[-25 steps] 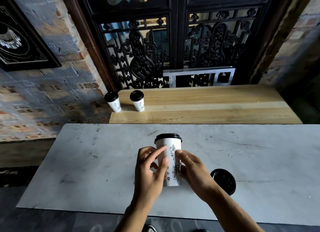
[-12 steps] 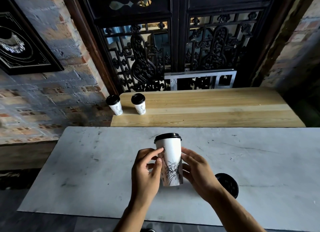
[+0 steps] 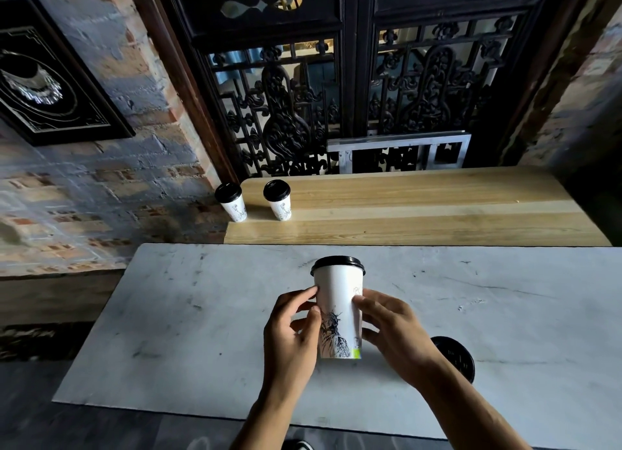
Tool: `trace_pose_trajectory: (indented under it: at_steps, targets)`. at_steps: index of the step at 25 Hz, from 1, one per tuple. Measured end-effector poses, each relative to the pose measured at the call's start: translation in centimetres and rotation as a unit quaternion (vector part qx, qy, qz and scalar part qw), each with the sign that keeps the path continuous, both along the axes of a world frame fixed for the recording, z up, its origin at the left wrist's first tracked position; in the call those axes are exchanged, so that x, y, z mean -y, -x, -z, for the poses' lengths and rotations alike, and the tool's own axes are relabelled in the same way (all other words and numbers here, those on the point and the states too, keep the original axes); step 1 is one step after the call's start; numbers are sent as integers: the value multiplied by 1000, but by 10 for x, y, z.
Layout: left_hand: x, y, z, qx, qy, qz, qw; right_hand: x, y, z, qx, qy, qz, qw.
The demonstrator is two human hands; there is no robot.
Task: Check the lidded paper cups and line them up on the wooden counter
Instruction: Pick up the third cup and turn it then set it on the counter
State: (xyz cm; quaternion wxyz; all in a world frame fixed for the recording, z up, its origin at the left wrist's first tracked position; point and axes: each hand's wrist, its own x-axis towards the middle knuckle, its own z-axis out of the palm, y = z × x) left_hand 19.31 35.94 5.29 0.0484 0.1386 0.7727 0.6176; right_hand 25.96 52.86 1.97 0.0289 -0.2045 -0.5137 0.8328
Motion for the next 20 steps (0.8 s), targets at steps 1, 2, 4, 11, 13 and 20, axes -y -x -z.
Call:
trace_pose_trajectory:
  at_steps: [1, 2, 4, 11, 13, 20]
  targets:
    - [0, 0, 1, -2, 6, 4, 1000, -1, 0, 0, -3, 11, -3, 1000]
    - [0, 0, 1, -3, 11, 10, 1000, -1, 0, 0, -6, 24, -3, 1000]
    - [-1, -1, 1, -2, 17, 14, 1000, 0, 0, 0, -8, 48, 3, 999]
    - [-5, -4, 2, 55, -29, 16, 998, -2, -6, 1, -9, 37, 30, 999]
    - [-4, -4, 3, 64, -17, 13, 998, -3, -8, 2, -9, 22, 35, 999]
    - [1, 1, 5, -14, 29, 6, 999, -1, -9, -5, -45, 35, -4, 998]
